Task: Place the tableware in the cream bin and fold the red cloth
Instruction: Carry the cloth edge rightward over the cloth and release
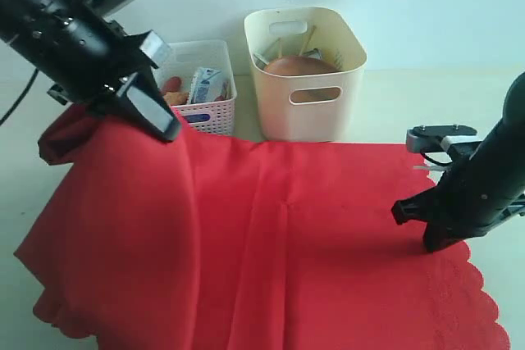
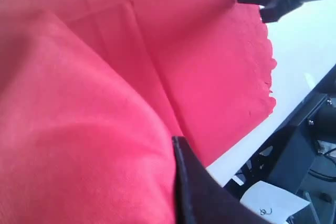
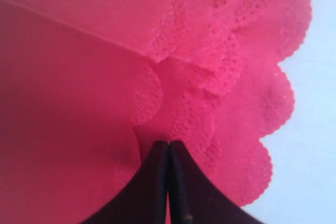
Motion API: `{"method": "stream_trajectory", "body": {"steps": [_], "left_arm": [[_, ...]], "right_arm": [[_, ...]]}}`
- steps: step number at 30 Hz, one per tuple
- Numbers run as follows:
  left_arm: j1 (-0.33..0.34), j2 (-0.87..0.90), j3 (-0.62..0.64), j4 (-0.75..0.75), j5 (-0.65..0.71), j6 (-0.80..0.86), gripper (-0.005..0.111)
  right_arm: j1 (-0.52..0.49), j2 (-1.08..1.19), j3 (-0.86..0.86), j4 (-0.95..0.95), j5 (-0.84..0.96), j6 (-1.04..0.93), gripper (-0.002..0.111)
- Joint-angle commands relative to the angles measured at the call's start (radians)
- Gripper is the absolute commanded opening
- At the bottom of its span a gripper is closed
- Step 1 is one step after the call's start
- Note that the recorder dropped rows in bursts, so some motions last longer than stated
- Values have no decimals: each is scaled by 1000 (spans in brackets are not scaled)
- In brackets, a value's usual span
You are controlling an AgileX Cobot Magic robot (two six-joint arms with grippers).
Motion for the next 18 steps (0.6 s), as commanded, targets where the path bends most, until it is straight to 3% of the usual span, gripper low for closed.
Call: {"method": "stream_trajectory", "body": {"steps": [1,10,18], "left_arm": [[-92,50,-42,-24,1,-27,0],[-232,186,-161,-164,-44,-23,0],[-311,359,-287,-261,-74,-25,0]], "right_arm": [[1,32,-6,-8,-28,8,0],[1,53,-6,3,-24,8,0],[1,53,-6,5,-16,8,0]]}}
